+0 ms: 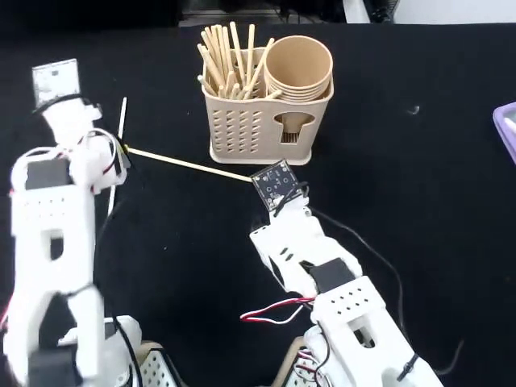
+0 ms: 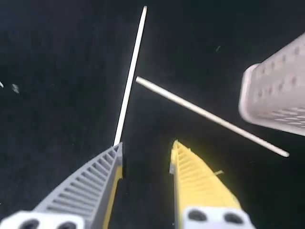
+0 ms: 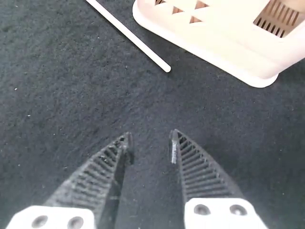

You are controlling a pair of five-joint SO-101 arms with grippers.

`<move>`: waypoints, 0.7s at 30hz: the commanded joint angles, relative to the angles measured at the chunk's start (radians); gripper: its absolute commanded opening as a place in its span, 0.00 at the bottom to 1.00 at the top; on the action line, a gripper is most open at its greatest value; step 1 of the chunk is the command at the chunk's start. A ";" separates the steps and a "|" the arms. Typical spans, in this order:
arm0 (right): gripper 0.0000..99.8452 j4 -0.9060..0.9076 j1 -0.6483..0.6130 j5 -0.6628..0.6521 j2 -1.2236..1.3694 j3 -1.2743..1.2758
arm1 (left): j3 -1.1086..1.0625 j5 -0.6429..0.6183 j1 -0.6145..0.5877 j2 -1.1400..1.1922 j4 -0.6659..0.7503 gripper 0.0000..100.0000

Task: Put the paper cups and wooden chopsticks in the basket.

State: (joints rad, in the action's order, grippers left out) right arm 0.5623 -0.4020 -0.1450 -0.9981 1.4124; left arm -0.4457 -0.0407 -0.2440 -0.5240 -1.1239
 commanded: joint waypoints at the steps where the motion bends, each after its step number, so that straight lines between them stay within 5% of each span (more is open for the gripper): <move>1: 0.13 -0.017 -0.012 -0.008 -0.028 -0.004 | 0.013 0.011 -0.013 0.226 0.169 0.17; 5: 0.13 -0.017 -0.012 -0.008 -0.028 -0.004 | 0.105 0.014 -0.035 0.456 0.249 0.17; 12: 0.13 -0.017 -0.012 -0.008 -0.028 -0.005 | 0.357 0.170 -0.036 0.753 0.110 0.17; 21: 0.13 -0.017 -0.012 -0.009 -0.028 -0.005 | 0.518 0.176 -0.096 0.905 0.031 0.17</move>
State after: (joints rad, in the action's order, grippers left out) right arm 0.5623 -0.4020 -0.1450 -0.9981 1.4124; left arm -0.0161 0.1235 -0.3053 0.3721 -1.0856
